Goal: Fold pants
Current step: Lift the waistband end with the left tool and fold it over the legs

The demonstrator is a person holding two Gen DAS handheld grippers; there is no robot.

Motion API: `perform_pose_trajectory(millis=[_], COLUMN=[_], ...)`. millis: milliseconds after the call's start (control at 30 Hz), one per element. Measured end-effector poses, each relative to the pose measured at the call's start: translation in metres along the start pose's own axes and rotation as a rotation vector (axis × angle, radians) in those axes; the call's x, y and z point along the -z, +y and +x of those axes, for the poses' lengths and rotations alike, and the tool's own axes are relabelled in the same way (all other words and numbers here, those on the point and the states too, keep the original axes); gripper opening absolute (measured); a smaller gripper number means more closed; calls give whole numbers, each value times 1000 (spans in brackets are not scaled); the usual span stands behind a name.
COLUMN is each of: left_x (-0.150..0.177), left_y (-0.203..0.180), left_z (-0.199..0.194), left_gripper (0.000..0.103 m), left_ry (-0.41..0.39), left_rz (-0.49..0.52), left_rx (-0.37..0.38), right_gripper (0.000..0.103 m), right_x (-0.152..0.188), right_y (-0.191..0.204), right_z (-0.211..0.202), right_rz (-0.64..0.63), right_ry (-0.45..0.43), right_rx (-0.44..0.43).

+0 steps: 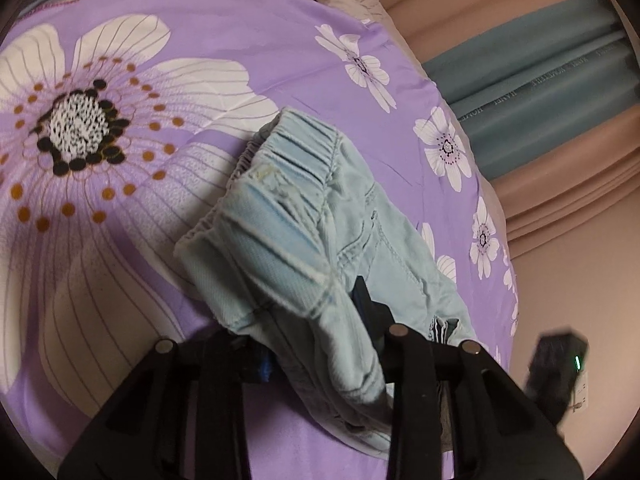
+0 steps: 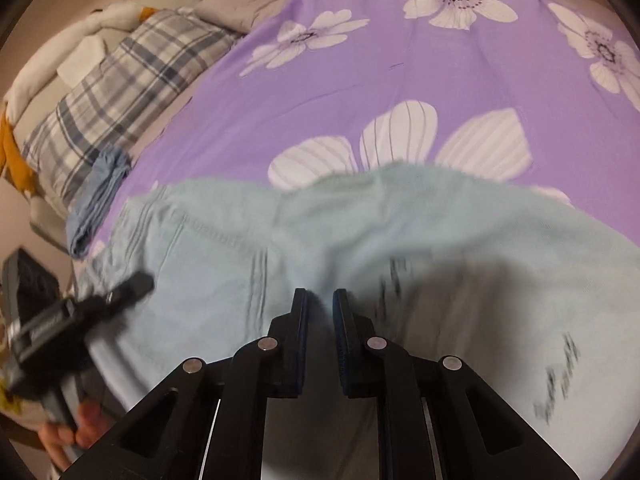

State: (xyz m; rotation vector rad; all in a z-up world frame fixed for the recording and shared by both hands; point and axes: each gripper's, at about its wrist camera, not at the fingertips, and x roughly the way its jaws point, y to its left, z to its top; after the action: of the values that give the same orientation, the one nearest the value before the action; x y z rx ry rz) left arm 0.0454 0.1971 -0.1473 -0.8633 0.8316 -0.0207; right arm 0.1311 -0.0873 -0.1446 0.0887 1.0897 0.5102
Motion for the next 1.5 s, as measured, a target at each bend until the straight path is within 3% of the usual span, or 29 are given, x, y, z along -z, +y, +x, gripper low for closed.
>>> perform_pose_trajectory(millis=[133, 233, 333, 433, 567, 733, 1033, 1200, 1300, 1400, 1500], left_x=[-1, 0, 0, 2, 9, 28, 79, 119, 143, 164, 172], left_y=[-11, -30, -56, -88, -127, -175, -238, -260, -261, -260, -255], left_z=[-3, -7, -17, -35, -44, -37, 9, 52, 77, 97, 102], left_gripper=[29, 29, 28, 27, 27, 27, 27, 30, 35, 47, 59], left_ry=[-9, -23, -42, -87, -107, -91, 21, 106, 162, 241, 263], left_rz=[42, 100, 165, 259, 374, 512, 737, 866, 931, 986, 1027], left_rx=[-2, -4, 15, 54, 90, 123, 124, 86, 51, 12, -3], right_gripper=[15, 15, 15, 15, 16, 34, 52, 69, 78, 79, 79], right_x=[51, 76, 79, 72, 75, 88, 111, 124, 122, 119, 115], right_y=[13, 19, 18, 2, -29, -98, -148, -168, -176, -184, -182], right_z=[-19, -29, -30, -42, -77, -101, -115, -117, -115, -112, -112], right_rz=[-17, -58, -79, 12, 115, 364, 664, 827, 898, 938, 925], right_ry=[76, 43, 29, 18, -109, -228, -420, -538, -562, -529, -500], right_rx=[-77, -50, -37, -118, -194, -317, -575, -767, -840, -849, -820])
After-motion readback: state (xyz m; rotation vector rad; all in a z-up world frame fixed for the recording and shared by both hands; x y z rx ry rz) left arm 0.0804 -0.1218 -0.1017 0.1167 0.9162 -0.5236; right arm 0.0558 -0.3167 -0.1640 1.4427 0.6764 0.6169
